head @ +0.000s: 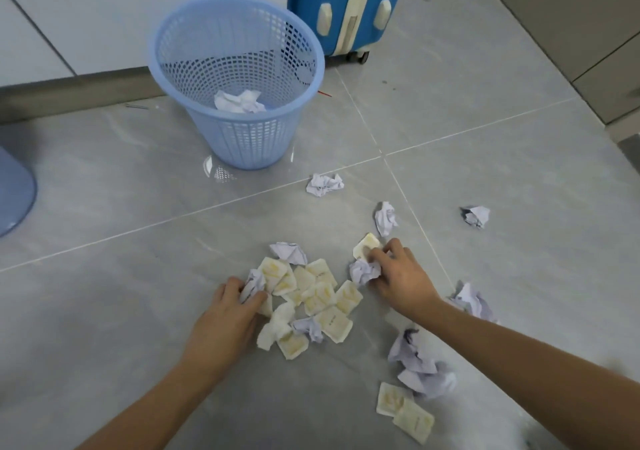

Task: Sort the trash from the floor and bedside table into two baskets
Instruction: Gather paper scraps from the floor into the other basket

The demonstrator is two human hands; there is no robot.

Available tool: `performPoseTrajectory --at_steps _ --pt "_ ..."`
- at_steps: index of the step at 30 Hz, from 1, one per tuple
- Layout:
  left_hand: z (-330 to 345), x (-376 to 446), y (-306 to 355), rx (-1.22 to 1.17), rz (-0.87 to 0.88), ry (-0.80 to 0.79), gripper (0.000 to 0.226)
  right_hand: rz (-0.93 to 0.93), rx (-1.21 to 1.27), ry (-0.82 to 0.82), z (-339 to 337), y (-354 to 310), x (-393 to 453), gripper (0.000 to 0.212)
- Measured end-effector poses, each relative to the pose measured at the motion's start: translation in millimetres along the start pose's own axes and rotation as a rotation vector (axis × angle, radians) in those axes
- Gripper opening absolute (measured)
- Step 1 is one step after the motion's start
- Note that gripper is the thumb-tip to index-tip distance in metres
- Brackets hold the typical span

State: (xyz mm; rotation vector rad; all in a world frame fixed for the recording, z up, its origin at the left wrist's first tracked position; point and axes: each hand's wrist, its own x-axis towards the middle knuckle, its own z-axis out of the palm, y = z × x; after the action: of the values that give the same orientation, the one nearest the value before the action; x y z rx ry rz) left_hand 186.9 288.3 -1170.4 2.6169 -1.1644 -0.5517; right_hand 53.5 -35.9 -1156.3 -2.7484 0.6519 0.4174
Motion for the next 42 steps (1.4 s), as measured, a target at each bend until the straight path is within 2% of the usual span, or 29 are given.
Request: performPoseTrajectory --at_steps 4,6,9,11,14,17,22,24,26,30,34,37,40,42 --pt "-2.6 10.5 -9.8 0.031 0.001 0.004 0.054 0.031 -0.004 -0.039 -21.6 -35.3 -3.5 0.083" --pt "-4.3 13.4 -14.6 0.034 -0.01 0.035 0.054 0.003 -0.052 -0.11 -24.0 -47.8 -3.2 0.09" --pt "-12.6 15.3 -19.0 0.037 -0.056 0.087 0.05 -0.039 -0.151 -0.147 -11.1 -54.6 0.1 0.08" --pt "-21.1 14.0 -11.5 0.011 -0.115 0.109 0.042 -0.036 -0.166 -0.114 -1.3 -56.6 1.9 0.066" --pt "-25.7 20.8 9.6 -0.073 -0.125 0.052 0.062 -0.09 -0.15 -0.026 10.1 -61.1 2.5 0.047" --pt "-12.5 36.0 22.4 0.021 -0.103 0.02 0.079 -0.14 -0.12 0.003 16.8 -62.8 2.9 0.041" --pt "-4.7 43.5 22.6 0.121 -0.05 0.053 0.043 -0.157 0.008 -0.038 12.1 -63.7 9.2 0.039" --pt "-4.7 40.4 14.4 0.087 -0.009 0.044 0.046 -0.151 0.064 -0.031 4.4 -67.6 10.9 0.027" --pt "-4.2 38.1 3.3 0.071 0.041 0.066 0.056 -0.173 0.124 0.056 -8.4 -73.3 13.8 0.02" --pt "-8.9 36.9 -17.9 0.057 0.077 0.094 0.074 -0.284 0.285 0.27 -76.2 -114.9 28.5 0.025" --pt "-23.0 36.2 -36.0 -0.031 0.053 0.195 0.059 -0.436 0.44 0.606 -177.7 -184.7 64.5 0.02" --pt "-45.9 33.4 -39.9 -0.122 0.081 0.279 0.038 -0.444 0.489 0.763 -227.5 -227.9 118.8 0.018" --pt "-81.9 32.0 -39.6 -0.202 0.115 0.403 0.007 -0.393 0.439 0.728 -240.4 -254.7 180.5 0.023" --pt "-111.1 34.0 -39.0 -0.245 0.144 0.467 0.009 -0.351 0.367 0.569 -237.9 -261.7 205.7 0.038"
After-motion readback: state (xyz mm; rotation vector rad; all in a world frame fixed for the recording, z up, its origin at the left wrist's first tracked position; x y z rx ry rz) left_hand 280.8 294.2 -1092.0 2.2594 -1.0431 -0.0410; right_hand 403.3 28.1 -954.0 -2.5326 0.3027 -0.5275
